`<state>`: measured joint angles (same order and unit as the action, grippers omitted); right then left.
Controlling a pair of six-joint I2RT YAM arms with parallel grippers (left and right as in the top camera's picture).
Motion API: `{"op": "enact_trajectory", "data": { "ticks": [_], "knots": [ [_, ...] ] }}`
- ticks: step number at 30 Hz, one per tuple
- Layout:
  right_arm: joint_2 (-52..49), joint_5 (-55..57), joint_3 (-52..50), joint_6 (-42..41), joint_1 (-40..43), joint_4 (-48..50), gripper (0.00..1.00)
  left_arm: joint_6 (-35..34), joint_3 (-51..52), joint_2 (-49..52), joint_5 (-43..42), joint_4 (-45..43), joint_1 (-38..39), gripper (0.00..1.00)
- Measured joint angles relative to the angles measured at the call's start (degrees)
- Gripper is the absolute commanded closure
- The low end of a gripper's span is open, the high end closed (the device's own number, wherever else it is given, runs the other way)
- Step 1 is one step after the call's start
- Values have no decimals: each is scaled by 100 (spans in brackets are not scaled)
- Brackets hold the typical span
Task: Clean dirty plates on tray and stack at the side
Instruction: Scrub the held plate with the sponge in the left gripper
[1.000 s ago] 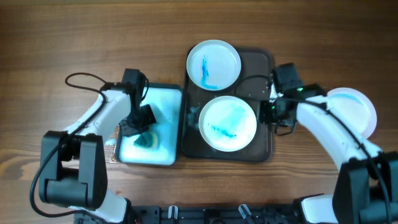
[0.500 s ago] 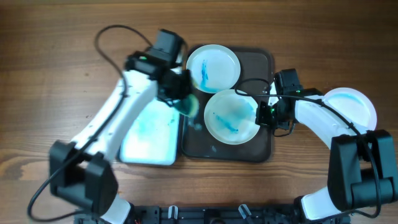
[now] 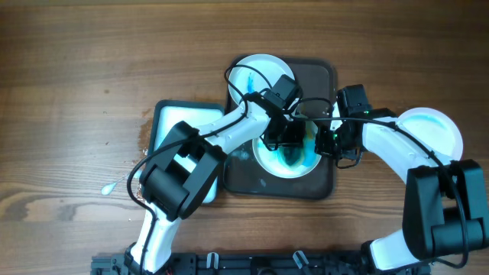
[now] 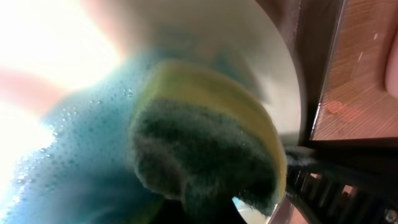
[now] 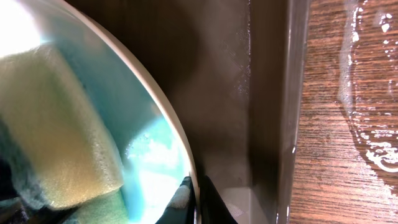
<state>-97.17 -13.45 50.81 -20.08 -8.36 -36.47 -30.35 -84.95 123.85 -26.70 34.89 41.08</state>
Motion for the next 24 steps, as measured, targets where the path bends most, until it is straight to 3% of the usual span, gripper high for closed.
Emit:
{"op": "enact_trajectory", "data": {
  "ticks": [5,7,10,13,16,19,24],
  "knots": [
    [0,0,0,22,0,-2,96,177,-332,-83,1534,1515,-66,96],
    [0,0,0,22,0,-2,96,181,-337,-129,2256,1696,-138,96],
    [0,-61,0,20,-50,17,96,216,-330,-129,2570,1624,-219,96],
    [0,-59,0,17,-44,13,96,216,-293,-140,2328,1314,-326,96],
    [0,-22,0,20,-4,-7,96,192,-127,-98,979,271,-546,95],
    [4,4,0,22,2,-9,96,175,-76,35,404,-424,-114,96],
    [26,87,0,85,59,-107,96,127,-66,118,35,-581,461,96]
  ]
}}
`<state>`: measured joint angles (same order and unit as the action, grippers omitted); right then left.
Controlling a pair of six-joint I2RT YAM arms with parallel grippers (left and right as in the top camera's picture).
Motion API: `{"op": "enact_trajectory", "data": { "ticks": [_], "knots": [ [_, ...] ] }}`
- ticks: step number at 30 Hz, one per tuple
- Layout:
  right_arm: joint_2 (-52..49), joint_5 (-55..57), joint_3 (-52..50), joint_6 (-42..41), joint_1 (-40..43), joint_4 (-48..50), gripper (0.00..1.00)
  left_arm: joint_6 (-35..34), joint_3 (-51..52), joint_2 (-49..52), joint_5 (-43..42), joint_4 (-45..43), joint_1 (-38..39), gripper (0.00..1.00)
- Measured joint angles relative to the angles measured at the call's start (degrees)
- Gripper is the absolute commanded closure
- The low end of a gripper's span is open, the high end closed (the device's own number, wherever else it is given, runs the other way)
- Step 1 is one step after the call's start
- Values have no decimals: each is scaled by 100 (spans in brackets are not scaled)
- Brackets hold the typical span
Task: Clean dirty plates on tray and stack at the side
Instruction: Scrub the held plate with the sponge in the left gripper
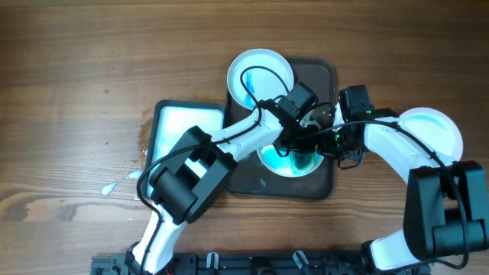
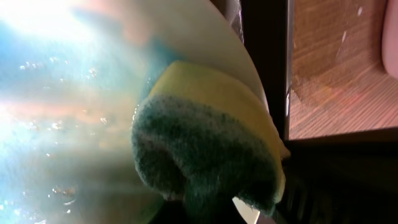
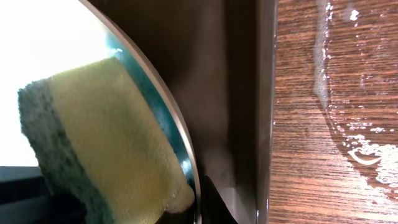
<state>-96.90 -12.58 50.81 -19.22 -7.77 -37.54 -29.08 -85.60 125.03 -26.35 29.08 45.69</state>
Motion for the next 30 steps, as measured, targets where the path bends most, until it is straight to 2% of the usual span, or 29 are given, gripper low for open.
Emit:
{"op": "enact_trajectory", "data": {
  "ticks": [5,9,11,14,15,18,21,22,25,27,30],
  "knots": [
    [0,-2,0,24,-22,-35,96,9,-142,-24,162,1060,-116,96],
    [0,-2,0,24,-22,-35,96,50,-136,-286,1460,2085,-634,96],
    [0,-57,0,22,-74,35,96,162,-136,-323,2000,2118,-809,96],
    [0,-68,0,22,-92,35,96,208,-63,-361,2177,1718,-772,95],
    [0,-63,0,24,-83,35,96,219,-48,-361,2111,1552,-780,94],
    [0,-46,0,24,-55,31,96,223,63,-332,1222,754,-828,83],
    [0,-26,0,44,-52,33,96,190,90,-223,446,114,-577,81],
    [0,-22,0,66,-52,33,95,179,92,-166,177,-94,-413,82],
    [0,17,0,129,-46,-13,96,114,92,2,-411,-310,-149,95],
    [0,17,0,146,-42,-31,96,61,90,37,-570,-278,-168,96],
    [0,13,0,177,-42,-59,96,31,15,55,-741,415,-232,96]
  ]
}}
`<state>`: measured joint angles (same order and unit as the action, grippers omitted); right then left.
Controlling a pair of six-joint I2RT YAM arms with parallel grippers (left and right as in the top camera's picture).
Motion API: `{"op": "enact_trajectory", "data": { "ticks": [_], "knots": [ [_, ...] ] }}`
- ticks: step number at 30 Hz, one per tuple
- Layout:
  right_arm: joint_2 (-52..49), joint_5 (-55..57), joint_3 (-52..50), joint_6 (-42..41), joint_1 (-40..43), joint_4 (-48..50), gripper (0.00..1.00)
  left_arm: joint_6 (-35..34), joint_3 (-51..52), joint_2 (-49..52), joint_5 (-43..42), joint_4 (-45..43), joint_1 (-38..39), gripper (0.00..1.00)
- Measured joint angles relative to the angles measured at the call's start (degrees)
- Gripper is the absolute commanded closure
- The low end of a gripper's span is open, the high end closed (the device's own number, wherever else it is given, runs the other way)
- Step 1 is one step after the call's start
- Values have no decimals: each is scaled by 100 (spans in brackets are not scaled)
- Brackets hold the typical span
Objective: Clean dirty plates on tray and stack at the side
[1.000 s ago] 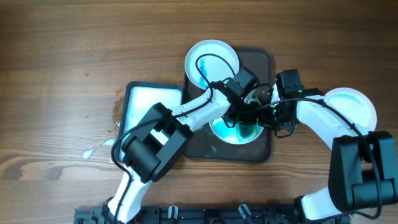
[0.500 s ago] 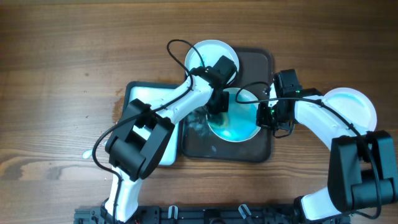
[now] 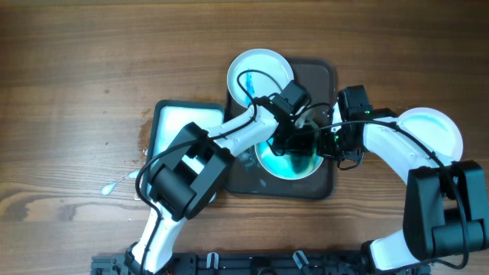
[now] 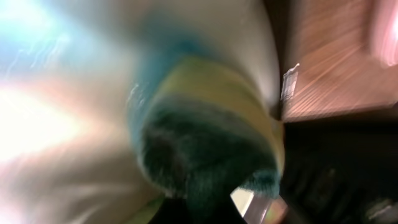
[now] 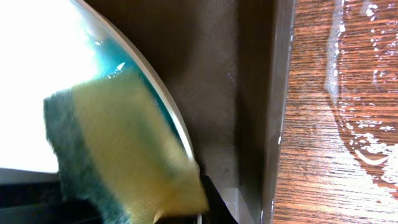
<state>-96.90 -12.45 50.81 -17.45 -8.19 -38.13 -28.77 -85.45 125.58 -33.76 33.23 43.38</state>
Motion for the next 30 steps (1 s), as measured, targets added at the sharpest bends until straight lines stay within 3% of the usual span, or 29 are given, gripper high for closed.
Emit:
{"op": "enact_trajectory", "data": {
  "ticks": [4,6,7,14,16,17,18,21,24,25,27,29,30],
  "knots": [
    [0,-33,0,26,-2,2,96,15,-94,-133,581,1283,-271,96],
    [0,-63,0,48,-2,4,96,15,-44,-446,1766,1926,-713,96],
    [0,-120,0,66,-22,33,96,15,13,-551,1939,1976,-909,96],
    [0,-122,-4,153,-39,144,95,341,118,-2490,1869,2507,-1685,96],
    [0,-98,-13,267,-39,332,80,437,118,-2964,1910,2909,-1902,96],
    [-4,-52,-22,345,-39,518,82,457,103,-3051,2035,3091,-2011,96],
    [-17,-31,-22,428,-37,647,96,468,103,-3088,2216,3272,-2122,96],
    [-31,44,-22,538,-33,632,96,450,461,-3075,3110,3126,-2518,96],
    [0,48,70,529,-33,103,96,376,1134,-3042,3453,2859,-2736,96],
    [50,52,87,531,-33,-81,96,317,1381,-3027,3504,2793,-2813,93],
    [400,118,140,535,-35,-483,96,240,1862,-2992,3512,2562,-3018,76],
    [957,280,297,538,-76,-782,96,188,1989,-2979,3300,2509,-3217,42],
    [1349,468,448,538,-160,-911,96,247,1989,-2979,3136,2483,-3300,31]
  ]
}}
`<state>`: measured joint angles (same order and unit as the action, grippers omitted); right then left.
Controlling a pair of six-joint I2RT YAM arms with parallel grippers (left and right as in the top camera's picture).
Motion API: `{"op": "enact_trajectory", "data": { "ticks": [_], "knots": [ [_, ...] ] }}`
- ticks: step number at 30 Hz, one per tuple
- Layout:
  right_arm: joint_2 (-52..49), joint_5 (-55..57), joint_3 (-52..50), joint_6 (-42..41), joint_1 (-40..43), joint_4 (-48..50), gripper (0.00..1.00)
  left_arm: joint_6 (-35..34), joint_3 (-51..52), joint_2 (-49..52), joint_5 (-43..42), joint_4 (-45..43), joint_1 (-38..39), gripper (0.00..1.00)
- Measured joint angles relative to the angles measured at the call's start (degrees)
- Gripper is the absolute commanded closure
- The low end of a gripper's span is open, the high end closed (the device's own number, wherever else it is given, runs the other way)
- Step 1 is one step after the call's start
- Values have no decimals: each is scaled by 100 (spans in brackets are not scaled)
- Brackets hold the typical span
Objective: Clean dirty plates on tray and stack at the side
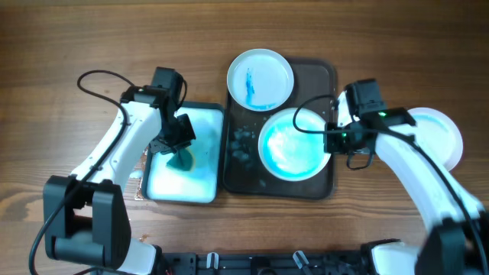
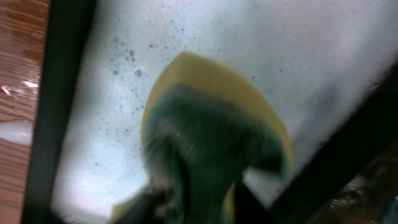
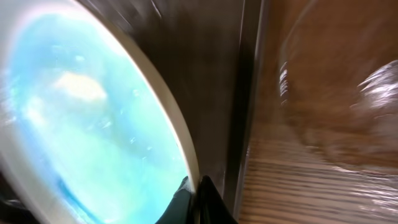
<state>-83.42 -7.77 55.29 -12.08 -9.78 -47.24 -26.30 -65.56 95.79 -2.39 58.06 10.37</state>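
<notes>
A dark tray (image 1: 241, 164) holds two white plates. The near plate (image 1: 294, 145) is covered in blue soapy film; my right gripper (image 1: 330, 140) is shut on its right rim (image 3: 186, 155). The far plate (image 1: 260, 78) carries a blue streak and overhangs the tray's back edge. My left gripper (image 1: 177, 136) is shut on a yellow and green sponge (image 2: 211, 140) down in the white soapy basin (image 1: 200, 172) left of the tray; the sponge (image 1: 182, 159) shows there from overhead.
A clean white plate (image 1: 443, 136) lies on the wooden table right of the tray, partly under my right arm. Water is smeared on the wood by the basin's left edge (image 1: 141, 164) and right of the tray (image 3: 329, 93).
My left gripper has gone with the sponge from the near plate on the tray to the soapy basin at the left. The right gripper still grips the plate's rim.
At all three earlier moments my left gripper pressed the sponge on the near plate, at shifting spots, while the right gripper held the rim. Blue soap spread over the plate. Now the sponge sits in the basin and the plate lies bare.
</notes>
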Motion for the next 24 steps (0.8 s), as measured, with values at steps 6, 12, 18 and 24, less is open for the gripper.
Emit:
{"op": "enact_trajectory", "data": {
  "ticks": [6,12,18,24],
  "knots": [
    [833,1351,767,2,-1261,-232,96,160,-297,-476,-673,299,-289,0],
    [798,2568,1314,107,-2782,407,96,155,-632,-2225,-802,337,-710,0],
    [247,3689,1427,898,-4199,2363,96,-35,-658,-3587,-800,348,-1784,0],
    [-678,5648,1429,1941,-5272,3390,96,-59,-658,-4076,-767,387,-2181,0]
  ]
}}
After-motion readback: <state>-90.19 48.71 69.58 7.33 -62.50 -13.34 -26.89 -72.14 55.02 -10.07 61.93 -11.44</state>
